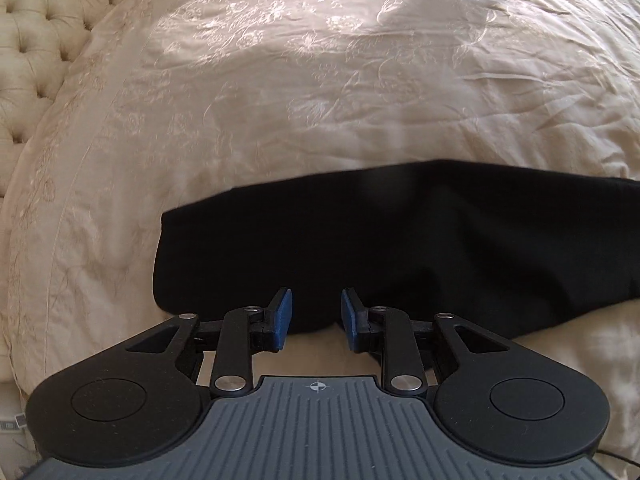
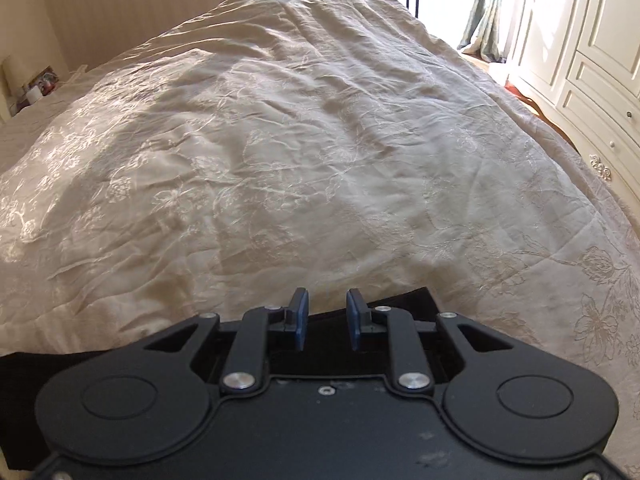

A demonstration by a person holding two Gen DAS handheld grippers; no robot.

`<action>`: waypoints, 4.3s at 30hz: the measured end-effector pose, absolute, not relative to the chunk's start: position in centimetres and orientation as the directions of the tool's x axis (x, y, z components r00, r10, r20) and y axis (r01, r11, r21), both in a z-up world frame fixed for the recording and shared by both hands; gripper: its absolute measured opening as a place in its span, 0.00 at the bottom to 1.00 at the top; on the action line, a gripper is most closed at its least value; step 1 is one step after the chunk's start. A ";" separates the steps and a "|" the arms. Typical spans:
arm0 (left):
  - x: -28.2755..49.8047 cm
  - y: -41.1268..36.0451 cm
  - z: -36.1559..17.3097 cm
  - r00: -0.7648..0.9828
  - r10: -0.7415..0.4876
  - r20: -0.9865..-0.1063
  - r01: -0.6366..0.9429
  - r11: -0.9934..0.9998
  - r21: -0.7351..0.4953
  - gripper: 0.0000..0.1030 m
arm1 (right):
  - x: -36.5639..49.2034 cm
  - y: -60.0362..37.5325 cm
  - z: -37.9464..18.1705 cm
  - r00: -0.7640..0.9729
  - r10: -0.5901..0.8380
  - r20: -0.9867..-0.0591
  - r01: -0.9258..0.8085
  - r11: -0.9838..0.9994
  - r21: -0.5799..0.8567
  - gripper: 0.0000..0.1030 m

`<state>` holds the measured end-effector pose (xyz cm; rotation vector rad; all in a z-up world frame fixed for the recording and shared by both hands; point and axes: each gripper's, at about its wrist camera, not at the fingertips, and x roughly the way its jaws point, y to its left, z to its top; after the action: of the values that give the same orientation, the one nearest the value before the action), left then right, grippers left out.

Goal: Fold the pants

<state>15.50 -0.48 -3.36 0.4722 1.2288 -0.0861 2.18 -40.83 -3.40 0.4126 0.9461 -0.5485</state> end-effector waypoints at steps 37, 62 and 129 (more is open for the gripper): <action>21.1 12.7 -11.8 0.313 0.145 -0.939 0.442 0.853 0.279 0.26 | 7.1 -2.4 -7.2 0.370 0.167 -0.914 0.203 0.945 0.255 0.27; 26.8 12.4 -13.2 0.391 0.165 -0.906 0.542 0.754 0.371 0.28 | 7.7 -0.1 -6.3 0.283 0.214 -0.935 -0.080 0.977 0.199 0.13; 22.3 16.5 -7.6 0.286 0.001 -0.958 0.457 0.879 0.137 0.32 | 8.5 -5.9 -10.0 0.186 0.139 -0.973 0.325 0.926 0.194 0.03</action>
<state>22.35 16.54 -7.59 0.4272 1.2531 -0.3177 8.53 -5.95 -9.99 0.3988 1.3885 -0.1360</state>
